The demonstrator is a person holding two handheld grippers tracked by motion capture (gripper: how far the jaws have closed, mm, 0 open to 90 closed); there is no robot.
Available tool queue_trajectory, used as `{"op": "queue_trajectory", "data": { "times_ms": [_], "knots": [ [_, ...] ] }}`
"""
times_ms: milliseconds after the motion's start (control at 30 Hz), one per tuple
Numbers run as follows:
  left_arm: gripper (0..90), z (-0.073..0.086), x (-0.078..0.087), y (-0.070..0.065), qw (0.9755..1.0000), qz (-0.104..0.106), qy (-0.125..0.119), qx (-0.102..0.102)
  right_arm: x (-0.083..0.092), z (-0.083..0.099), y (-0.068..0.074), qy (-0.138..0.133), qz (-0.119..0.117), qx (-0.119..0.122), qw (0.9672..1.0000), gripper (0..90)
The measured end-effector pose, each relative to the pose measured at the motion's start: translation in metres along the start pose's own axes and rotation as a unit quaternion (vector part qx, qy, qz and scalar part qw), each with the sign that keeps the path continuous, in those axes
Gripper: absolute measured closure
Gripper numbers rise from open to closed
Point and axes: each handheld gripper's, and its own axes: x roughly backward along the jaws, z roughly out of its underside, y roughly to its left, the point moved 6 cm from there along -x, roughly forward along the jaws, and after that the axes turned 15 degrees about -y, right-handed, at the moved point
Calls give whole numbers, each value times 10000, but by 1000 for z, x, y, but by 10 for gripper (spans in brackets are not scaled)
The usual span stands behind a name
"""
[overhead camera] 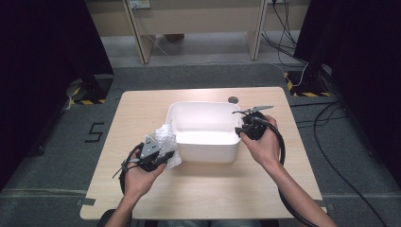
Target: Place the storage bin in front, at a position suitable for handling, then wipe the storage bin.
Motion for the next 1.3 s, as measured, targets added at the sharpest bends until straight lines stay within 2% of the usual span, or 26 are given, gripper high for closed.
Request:
{"op": "queue_trajectory", "data": {
  "times_ms": [300, 467, 533, 667, 867, 1133, 1300],
  "knots": [
    [817, 1, -3, 3, 9999, -102, -30, 35, -5, 1, -5, -82, -125, -152, 9998, 680],
    [817, 4, 9, 7, 9996, -268, -81, -86, -6, 2, -4, -83, -99, -107, 9999, 671],
    [817, 7, 12, 9, 9995, -312, -55, -71, -6, 2, -4, -81, -82, -87, 9999, 674],
    [817, 13, 8, 8, 9996, -286, 22, -58, -5, 3, -3, -78, -63, -26, 9999, 672],
    [817, 9, 5, 6, 9995, -282, -1, -115, -1, 5, -1, -13, -151, -108, 9998, 657],
    [817, 12, 3, 3, 9996, -257, 7, -144, 1, 6, 3, -3, -17, 54, 10000, 670],
    [817, 16, 2, 6, 9993, -340, 16, -154, -3, 5, 3, -97, 19, 162, 9998, 693]
  ]
}}
